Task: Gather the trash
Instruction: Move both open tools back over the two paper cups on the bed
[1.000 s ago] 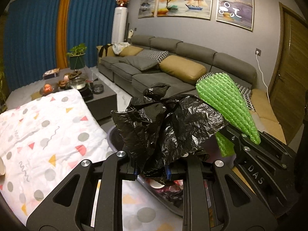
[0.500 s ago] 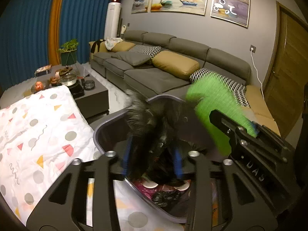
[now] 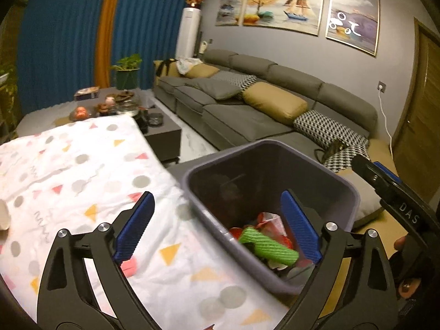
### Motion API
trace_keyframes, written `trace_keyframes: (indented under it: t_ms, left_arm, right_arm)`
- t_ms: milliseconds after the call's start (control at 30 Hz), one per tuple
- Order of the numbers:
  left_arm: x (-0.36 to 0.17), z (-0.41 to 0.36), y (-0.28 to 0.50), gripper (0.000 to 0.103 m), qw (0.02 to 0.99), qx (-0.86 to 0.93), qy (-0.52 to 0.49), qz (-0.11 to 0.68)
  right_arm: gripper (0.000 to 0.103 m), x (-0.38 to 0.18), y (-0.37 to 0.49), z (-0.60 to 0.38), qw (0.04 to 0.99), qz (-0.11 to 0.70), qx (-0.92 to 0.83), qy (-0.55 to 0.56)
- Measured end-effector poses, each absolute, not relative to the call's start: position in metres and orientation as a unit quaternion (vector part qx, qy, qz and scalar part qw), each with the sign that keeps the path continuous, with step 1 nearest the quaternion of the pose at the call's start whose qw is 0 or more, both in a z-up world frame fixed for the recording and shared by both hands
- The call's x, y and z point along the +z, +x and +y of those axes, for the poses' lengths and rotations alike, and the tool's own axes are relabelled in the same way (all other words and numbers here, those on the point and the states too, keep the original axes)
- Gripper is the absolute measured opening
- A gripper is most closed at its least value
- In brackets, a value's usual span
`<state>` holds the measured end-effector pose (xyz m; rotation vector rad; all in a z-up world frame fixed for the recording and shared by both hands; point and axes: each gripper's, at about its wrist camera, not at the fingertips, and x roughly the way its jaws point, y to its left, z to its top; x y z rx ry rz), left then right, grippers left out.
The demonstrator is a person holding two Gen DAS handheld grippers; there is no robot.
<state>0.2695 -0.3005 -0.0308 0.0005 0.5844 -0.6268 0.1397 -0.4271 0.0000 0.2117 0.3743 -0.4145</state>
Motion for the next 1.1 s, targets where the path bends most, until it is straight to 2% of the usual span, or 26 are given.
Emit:
trace_keyframes:
  t_ms: [300, 433, 1100]
  left_arm:
    - [-0.025, -0.242, 0.243, 0.095, 0.922, -0.282, -0.020, 0.265]
    - [-0.027, -0.210, 0.230, 0.095, 0.933, -0.247, -0.019, 0.262]
    - [-0.038, 0.042, 0.220, 0.095, 0.962, 0.025, -0.070, 0.263]
  right_arm:
    - [0.082, 0.005, 0.127, -0.394, 0.962, 0.175, -0.189, 0.086]
    - [0.085, 0.006, 0.124, -0.369, 0.968, 0.175, -0.164, 0.077]
    - [0.087, -0.004, 0.176, -0.190, 0.975, 0.221, 0.011, 0.037]
